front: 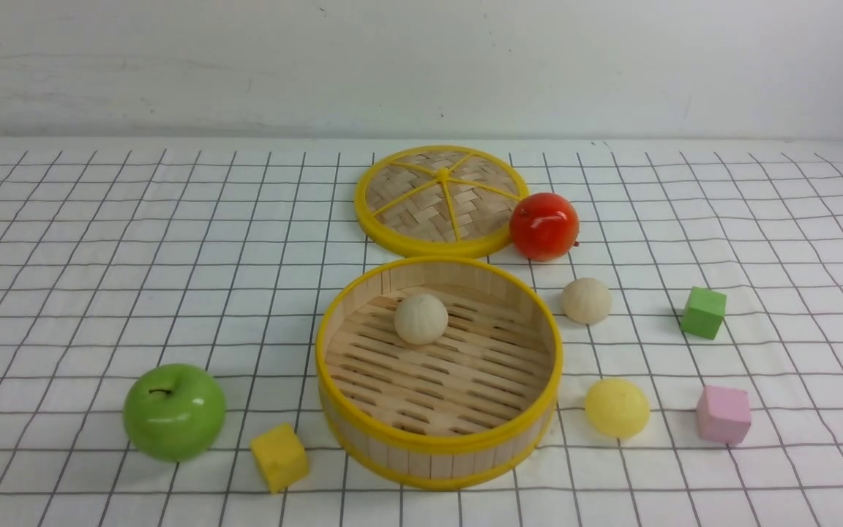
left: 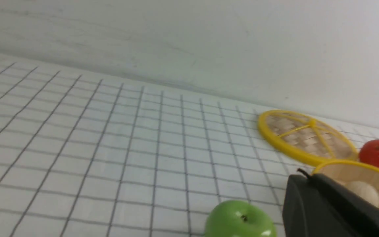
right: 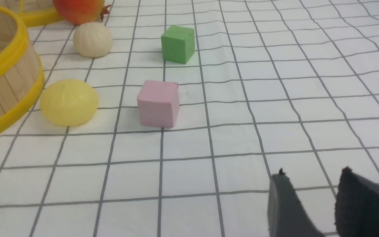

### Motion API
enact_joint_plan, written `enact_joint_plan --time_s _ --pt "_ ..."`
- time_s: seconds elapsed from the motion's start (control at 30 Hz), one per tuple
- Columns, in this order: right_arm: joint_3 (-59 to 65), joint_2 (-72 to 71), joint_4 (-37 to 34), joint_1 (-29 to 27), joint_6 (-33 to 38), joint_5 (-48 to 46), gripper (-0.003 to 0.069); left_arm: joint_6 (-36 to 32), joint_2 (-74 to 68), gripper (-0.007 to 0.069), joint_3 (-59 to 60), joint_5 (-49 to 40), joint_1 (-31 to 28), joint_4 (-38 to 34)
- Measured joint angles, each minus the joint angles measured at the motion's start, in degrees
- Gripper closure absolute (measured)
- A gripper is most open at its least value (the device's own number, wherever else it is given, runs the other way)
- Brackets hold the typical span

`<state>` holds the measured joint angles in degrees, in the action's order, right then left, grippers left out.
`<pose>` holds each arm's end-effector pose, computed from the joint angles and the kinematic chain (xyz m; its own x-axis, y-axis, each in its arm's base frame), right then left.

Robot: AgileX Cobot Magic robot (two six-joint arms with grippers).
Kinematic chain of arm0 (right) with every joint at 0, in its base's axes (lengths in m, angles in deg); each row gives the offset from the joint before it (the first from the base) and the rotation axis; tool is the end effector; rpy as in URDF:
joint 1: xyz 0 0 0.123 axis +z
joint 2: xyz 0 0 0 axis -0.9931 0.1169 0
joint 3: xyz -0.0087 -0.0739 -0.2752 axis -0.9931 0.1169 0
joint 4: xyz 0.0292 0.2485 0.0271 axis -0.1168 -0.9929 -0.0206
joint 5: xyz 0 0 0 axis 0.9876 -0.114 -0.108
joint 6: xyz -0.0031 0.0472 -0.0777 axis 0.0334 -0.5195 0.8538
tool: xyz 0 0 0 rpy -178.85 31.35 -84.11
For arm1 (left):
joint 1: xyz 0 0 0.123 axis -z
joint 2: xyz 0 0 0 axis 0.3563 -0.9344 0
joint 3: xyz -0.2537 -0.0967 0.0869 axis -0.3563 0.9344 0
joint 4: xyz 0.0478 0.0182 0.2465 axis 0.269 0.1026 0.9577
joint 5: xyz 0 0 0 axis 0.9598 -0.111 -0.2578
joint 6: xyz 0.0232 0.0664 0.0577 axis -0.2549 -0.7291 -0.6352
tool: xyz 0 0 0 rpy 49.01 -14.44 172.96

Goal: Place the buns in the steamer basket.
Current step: Use the right arm to grab a steamed stuffed bun

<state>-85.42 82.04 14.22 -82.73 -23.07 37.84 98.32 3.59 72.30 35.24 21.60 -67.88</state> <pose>0.0518 -0.0043 0.1726 -0.3038 0.0283 -0.9523 0.0507 0.9986 0.0135 0.0628 -0.0015 0.2322 -0.0294 -0.2297 -0.9728 0.0143 0.9730 -0.2302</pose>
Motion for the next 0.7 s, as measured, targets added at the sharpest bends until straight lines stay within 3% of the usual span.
enact_joint_plan --time_s 0.33,0.7 --pt "0.0 0.0 0.0 0.0 0.0 0.0 0.0418 0.61 6.98 0.0638 7.53 -16.7 -2.24 2.54" --pt "0.0 0.0 0.0 0.0 0.0 0.0 0.0418 1.01 6.98 0.0638 7.53 -16.82 -2.24 2.48"
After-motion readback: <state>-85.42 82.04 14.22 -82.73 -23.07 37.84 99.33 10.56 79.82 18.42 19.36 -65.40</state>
